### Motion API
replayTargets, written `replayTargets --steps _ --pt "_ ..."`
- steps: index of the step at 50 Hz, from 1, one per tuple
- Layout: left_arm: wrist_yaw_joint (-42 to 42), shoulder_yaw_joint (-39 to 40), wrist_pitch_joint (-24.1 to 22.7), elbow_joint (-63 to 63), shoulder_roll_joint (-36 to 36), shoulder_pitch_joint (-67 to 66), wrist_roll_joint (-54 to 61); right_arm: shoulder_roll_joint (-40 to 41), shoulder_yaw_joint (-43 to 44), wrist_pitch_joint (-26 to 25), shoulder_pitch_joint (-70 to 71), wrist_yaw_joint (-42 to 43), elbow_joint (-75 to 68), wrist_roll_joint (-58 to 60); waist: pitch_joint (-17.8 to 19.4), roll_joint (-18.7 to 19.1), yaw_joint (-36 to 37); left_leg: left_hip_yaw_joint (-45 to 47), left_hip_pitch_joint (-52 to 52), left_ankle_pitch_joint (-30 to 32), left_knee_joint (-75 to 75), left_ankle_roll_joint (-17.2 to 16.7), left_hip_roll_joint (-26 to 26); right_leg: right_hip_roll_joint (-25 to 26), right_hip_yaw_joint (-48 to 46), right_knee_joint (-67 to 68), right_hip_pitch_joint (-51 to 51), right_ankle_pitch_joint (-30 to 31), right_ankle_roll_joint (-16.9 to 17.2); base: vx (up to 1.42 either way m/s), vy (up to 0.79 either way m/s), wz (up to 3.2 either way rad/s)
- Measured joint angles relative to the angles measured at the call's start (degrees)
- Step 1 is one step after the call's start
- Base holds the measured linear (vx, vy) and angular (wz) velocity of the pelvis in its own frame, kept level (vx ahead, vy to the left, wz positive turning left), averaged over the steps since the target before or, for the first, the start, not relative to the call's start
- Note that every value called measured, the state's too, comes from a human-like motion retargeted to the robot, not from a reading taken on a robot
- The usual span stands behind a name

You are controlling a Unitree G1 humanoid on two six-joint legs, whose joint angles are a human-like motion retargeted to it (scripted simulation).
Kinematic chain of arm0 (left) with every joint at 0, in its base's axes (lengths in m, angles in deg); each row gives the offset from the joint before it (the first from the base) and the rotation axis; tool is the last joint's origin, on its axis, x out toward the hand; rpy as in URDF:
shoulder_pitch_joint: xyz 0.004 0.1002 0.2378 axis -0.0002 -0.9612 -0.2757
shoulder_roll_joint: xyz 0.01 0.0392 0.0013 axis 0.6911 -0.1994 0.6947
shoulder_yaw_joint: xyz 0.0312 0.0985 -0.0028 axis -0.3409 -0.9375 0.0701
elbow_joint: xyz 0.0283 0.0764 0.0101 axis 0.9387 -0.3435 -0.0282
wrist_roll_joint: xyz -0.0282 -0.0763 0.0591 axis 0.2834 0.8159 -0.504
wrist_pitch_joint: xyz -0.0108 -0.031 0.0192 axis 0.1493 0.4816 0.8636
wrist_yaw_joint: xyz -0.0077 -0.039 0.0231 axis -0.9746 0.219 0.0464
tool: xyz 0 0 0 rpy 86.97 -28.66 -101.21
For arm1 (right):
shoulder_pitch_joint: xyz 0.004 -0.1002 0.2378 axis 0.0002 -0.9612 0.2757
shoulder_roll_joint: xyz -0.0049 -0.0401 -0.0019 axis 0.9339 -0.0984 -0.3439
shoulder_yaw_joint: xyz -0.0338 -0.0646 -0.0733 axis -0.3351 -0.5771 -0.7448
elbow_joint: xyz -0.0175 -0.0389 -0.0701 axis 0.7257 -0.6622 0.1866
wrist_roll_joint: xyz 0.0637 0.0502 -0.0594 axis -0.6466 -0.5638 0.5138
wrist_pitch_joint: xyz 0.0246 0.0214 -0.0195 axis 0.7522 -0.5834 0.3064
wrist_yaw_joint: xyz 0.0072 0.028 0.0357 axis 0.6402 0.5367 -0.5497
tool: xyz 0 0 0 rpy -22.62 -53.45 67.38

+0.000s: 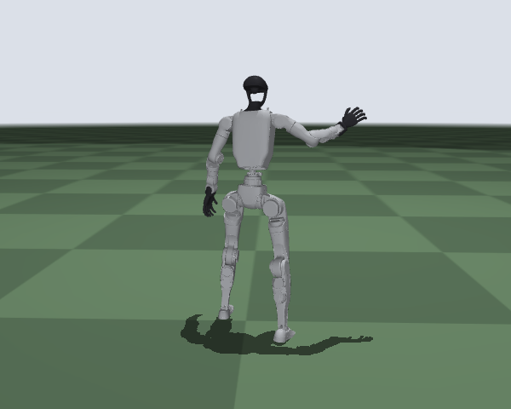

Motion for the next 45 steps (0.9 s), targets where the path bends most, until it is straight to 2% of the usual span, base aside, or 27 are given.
replayTargets --steps 3,5,7,8,10,12,15,17,18,20,22,25,27,28,30,33,36,39,43,45 --pt "0.72 -2.36 1.27 -1.69 0.62 4.86 -0.97 -3.21 -3.39 -4.01 3.65 -1.25 3.39 8.2 1.14 -1.07 2.14 -2.7 1.44 -2.73 1.99 1.49 -0.78 -0.54 -4.52 12.46 -2.92 2.46 -2.7 0.36 0.28 0.84" --pt "1.88 -4.33 2.07 -2.76 0.64 9.02 -1.08 -4.76 -7.2 -6.49 7.01 -2.4 5.14 13.54 2.41 -1.14 3.87 -4.3 3.86 -2.69 -0.47 1.47 -0.84 -0.55 -7.6 21.54 -6.16 5.95 -5.35 0.32 0.23 0.86" --pt "2.75 -6.24 2.44 -3.34 -0.09 13.09 -1.57 -6.14 -13.54 -8.74 12.15 -4.73 6.09 19.89 3.49 -0.73 4.82 -6.23 6.29 -1.73 -4.08 1.28 -1.01 -0.76 -10.42 30.06 -10.0 6.7 -7.76 0.3 0.19 1.0" --pt "3.07 -7.06 2.26 -3.13 -0.52 14.55 -2.03 -6.59 -17.33 -9.45 14.8 -6.24 6.35 23.1 3.82 -0.45 4.99 -7.41 7.13 -1.44 -5.3 1.19 -1.05 -0.75 -11.67 33.5 -11.74 5.96 -8.43 0.31 0.15 1.24" --pt "2.14 -7.24 1.32 -1.95 -1.85 15.48 -4.84 -6.12 -25.78 -9.77 20.28 -10.08 6.54 30.0 3.81 0.06 3.72 -10.19 4.48 -4.89 1.24 -0.73 -0.99 -1.46 -14.48 40.32 -15.36 4.49 -7.72 0.31 0.11 1.38" --pt "3.08 -9.93 1.08 0.16 -2.02 18.89 -3.23 -6.05 -36.11 -10.35 27.61 -12.76 4.3 34.04 4.54 0.33 4.53 -12.16 6.97 -2.18 -5.9 0.67 -1.44 0.26 -14.16 39.87 -19.12 3.08 -8.83 0.25 0.08 0.95" --pt "2.16 -11.63 -0.23 2.52 -4.17 21.5 -4.54 -2.81 -52.56 -9.4 37.41 -17.6 -1.86 39.17 5.43 1.29 4.13 -15.12 6.76 -3.16 -4.98 0.58 -2.35 0.99 -14.47 36.76 -22.77 3.44 -7.82 0.29 0.04 1.1" --pt "1.29 -12.77 -1.85 3.92 -5.87 21.78 -6.13 0.37 -60.49 -8.26 40.2 -20.75 -6.44 41.49 6.11 2.29 3.14 -17.16 5.64 -5.75 -0.68 -0.53 -3.28 0.24 -15.62 32.13 -23.41 3.73 -6.08 0.34 0.0 1.09" --pt "1.64 -13.99 -2.06 4.24 -6.25 23.51 -4.89 1.66 -65.21 -8.3 42.88 -22.37 -9.61 41.31 6.07 2.61 3.86 -17.59 6.33 -4.54 -3.9 0.48 -3.45 1.03 -15.14 26.62 -24.28 3.98 -6.41 0.32 -0.03 0.63" --pt "1.34 -15.45 -2.64 4.68 -7.45 24.99 -4.43 4.37 -70.78 -8.23 44.43 -24.05 -14.38 41.24 6.44 3.32 3.93 -18.78 7.23 -4.54 -5.76 0.41 -4.49 0.65 -16.01 16.37 -24.0 4.92 -5.12 0.38 -0.05 0.71" --pt "0.53 -15.97 -3.29 4.73 -8.53 24.67 -5.72 7.05 -72.56 -8.0 42.96 -25.12 -17.88 41.17 7.14 3.93 2.92 -20.48 9.02 -5.76 -5.96 0.28 -6.19 -0.32 -17.12 5.55 -21.36 6.78 -2.41 0.48 -0.08 1.02" --pt "-0.02 -15.73 -3.95 4.46 -9.02 22.16 -8.39 10.78 -71.01 -7.81 37.85 -24.75 -20.1 39.27 7.78 4.36 0.85 -22.91 12.53 -7.9 -5.87 0.46 -8.71 -0.9 -15.1 -7.63 -16.65 13.86 1.02 0.54 -0.13 0.86" --pt "-0.19 -14.2 -3.9 4.33 -8.65 18.7 -10.3 13.47 -67.92 -7.54 33.2 -23.72 -19.78 37.02 7.29 5.1 -0.57 -23.46 13.66 -9.71 -3.48 0.65 -9.33 -0.48 -12.44 -10.32 -14.36 17.6 0.43 0.56 -0.17 0.36" --pt "-0.18 -13.11 -3.71 4.31 -8.37 16.61 -10.76 14.94 -66.19 -7.43 30.83 -23.05 -19.47 35.7 6.83 5.69 -1.22 -23.15 13.63 -10.56 -1.35 0.68 -9.28 -0.16 -11.66 -9.83 -13.73 17.47 -0.58 0.57 -0.18 0.06" --pt "-0.8 -11.67 -5.75 4.65 -7.45 10.7 -9.89 18.51 -60.07 -2.44 23.83 -21.79 -18.9 35.38 6.09 7.08 -2.51 -21.88 13.63 -12.17 5.26 -0.38 -8.42 0.67 -11.26 -5.48 -12.1 13.15 -2.16 0.58 -0.19 -0.14" --pt "-0.24 -7.73 -3.71 4.14 -7.27 3.26 -7.81 23.0 -55.09 -3.2 17.05 -20.35 -19.69 29.73 5.01 7.91 -3.79 -16.35 10.43 -9.24 17.67 -1.29 -7.26 1.24 -9.72 -1.12 -11.06 8.84 -3.26 0.57 -0.2 -0.59" --pt "-0.09 -4.13 -2.04 3.4 -7.7 -3.51 -5.18 26.85 -49.25 -3.53 10.53 -18.94 -21.67 21.13 4.24 7.64 -4.01 -11.15 5.92 -5.75 30.53 -1.07 -6.36 1.42 -7.1 -0.72 -8.82 7.12 -3.01 0.54 -0.16 -0.89" --pt "-0.28 -1.75 -0.45 2.81 -8.43 -8.61 -2.33 29.14 -42.11 -3.24 4.88 -16.75 -23.32 10.01 4.01 7.18 -2.87 -7.94 1.74 -7.11 39.12 -0.26 -6.8 1.19 -3.79 -1.39 -6.9 6.26 -2.37 0.49 -0.08 -1.11" --pt "-0.69 0.33 0.52 2.57 -9.35 -13.63 -0.96 29.03 -31.32 -2.36 -0.66 -13.09 -23.2 -1.5 4.07 6.38 -1.0 -5.73 -3.2 -9.46 42.77 0.28 -8.03 0.43 0.12 -2.75 -4.83 5.4 -1.53 0.43 0.01 -0.99" --pt "-1.04 2.62 0.21 1.82 -10.18 -14.72 -4.08 27.42 -25.61 -4.49 -2.06 -8.76 -21.25 -6.86 4.05 6.24 -0.2 -5.2 -6.14 -9.72 42.07 0.18 -8.01 0.22 1.51 -3.81 -4.46 5.26 -1.22 0.39 0.06 -0.77"
